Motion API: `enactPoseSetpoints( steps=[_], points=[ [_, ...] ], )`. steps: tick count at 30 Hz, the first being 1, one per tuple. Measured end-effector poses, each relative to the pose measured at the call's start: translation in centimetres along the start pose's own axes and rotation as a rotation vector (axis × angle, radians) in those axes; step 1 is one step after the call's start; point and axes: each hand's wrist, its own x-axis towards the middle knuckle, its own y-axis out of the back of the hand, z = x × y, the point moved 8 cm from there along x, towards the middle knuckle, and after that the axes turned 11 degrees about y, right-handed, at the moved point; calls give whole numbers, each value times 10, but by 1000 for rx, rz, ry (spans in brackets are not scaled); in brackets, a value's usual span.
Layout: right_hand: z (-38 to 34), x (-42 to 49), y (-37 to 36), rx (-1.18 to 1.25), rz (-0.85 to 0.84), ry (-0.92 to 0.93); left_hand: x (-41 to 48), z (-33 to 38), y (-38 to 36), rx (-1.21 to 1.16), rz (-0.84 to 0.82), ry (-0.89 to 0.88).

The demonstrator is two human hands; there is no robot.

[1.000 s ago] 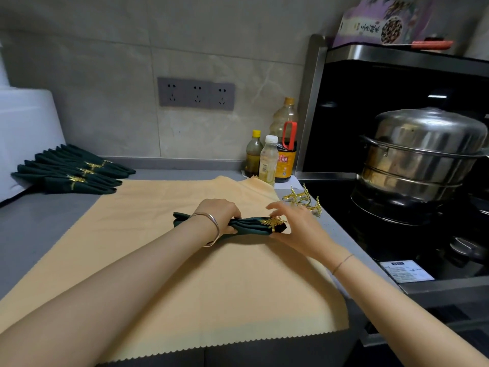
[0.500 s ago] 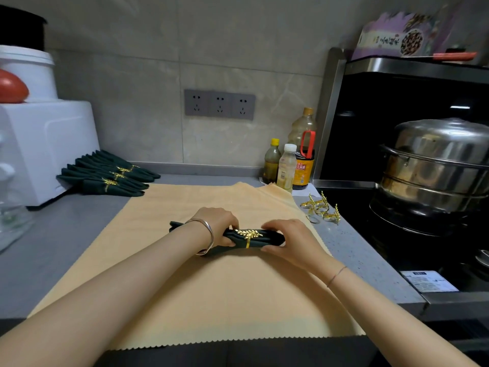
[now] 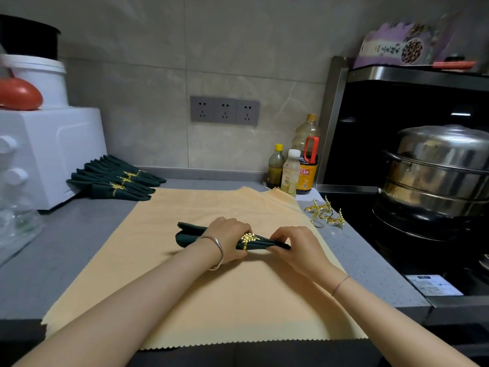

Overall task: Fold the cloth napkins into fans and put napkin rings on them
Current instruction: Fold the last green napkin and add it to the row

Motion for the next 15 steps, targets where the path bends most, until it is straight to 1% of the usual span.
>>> enactPoseSetpoints(
  steps=[3, 7, 10, 13, 15],
  points=[
    [1, 3, -2, 33, -17, -35, 1, -8, 3, 58, 14, 2],
    [-1, 9, -18, 60, -119, -56, -1, -19, -6, 80, -48, 7],
    [0, 11, -28, 79, -172, -55, -7, -43, -1, 120, -60, 11],
    [-5, 14, -42, 186, -223, -51, -17, -74, 12, 134, -35, 47],
    [-16, 22, -54, 240, -223, -26, -23, -97, 20, 117, -7, 80]
  ],
)
